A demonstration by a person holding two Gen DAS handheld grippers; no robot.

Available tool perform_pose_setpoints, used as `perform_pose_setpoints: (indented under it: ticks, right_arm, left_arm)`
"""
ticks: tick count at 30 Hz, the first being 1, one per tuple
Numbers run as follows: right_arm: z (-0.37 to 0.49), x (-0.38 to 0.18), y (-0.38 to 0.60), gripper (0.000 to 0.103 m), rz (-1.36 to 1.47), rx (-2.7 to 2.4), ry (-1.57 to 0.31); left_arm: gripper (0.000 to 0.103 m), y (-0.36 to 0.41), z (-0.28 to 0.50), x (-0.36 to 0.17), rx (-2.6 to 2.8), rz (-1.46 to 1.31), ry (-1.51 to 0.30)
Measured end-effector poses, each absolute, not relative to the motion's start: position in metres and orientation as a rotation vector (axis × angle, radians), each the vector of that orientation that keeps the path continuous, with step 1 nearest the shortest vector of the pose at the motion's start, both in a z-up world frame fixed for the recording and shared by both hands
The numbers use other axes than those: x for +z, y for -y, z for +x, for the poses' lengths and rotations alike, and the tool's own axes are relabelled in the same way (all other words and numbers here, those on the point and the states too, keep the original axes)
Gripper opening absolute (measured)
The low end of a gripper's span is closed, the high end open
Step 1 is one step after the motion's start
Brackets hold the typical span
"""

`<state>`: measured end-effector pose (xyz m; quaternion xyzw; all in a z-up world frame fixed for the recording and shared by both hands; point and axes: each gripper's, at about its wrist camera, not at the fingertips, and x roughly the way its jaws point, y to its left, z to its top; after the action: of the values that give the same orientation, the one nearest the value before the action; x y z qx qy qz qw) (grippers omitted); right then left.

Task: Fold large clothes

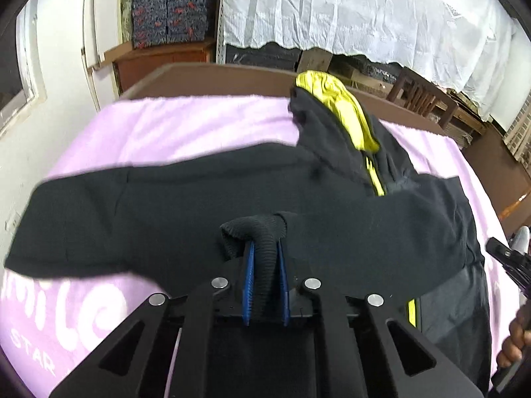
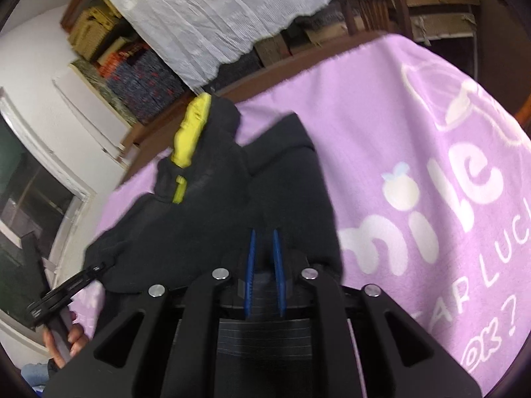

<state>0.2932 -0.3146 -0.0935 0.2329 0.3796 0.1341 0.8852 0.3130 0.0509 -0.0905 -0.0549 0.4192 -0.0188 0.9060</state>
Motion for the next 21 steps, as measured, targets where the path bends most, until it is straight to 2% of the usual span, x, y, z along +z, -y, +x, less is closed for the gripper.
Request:
perform_pose_setpoints:
  ticks: [2,6,7,12,14,17,21]
  right_arm:
    - [0.294,-0.09,0.308,0.012,0.444,0.284,-0.786]
    - [0.31,-0.115,0.307,0.012,0.415,0.215,-0.903]
    - [0.314,-0.122,0.311,0.009,0.441,0.219,-0.931]
    - [0.314,-0.123,0.323,0.007,0.53,0.232,-0.932]
    - [0.315,-0.108,0.323,0.012,0.528,0.211,-0.884]
    - [0.33,-0.083,0.312,0.012,0.51,0.236,-0.837]
    - [0.358,-0.093,0.287,0.012,0.483,0.248,-0.874]
  left_arm:
    - [0.013,-0.049,0.32,-0.091,-0.016,-0.092,-0.855]
    - [0.014,-0.047,0.323,-0.108,0.027,-0.05,-0.879]
    - [0.014,-0.046,0.323,-0.107,0.03,-0.042,-0.877]
    - [0.014,-0.032,0.333,-0.104,0.088,0.048,-0.849]
    - [0.014,-0.028,0.34,-0.1,0.098,0.075,-0.83]
    - [0.014,-0.029,0.348,-0.103,0.127,0.092,-0.82]
    - [0.017,-0.036,0.353,-0.111,0.146,0.074,-0.843]
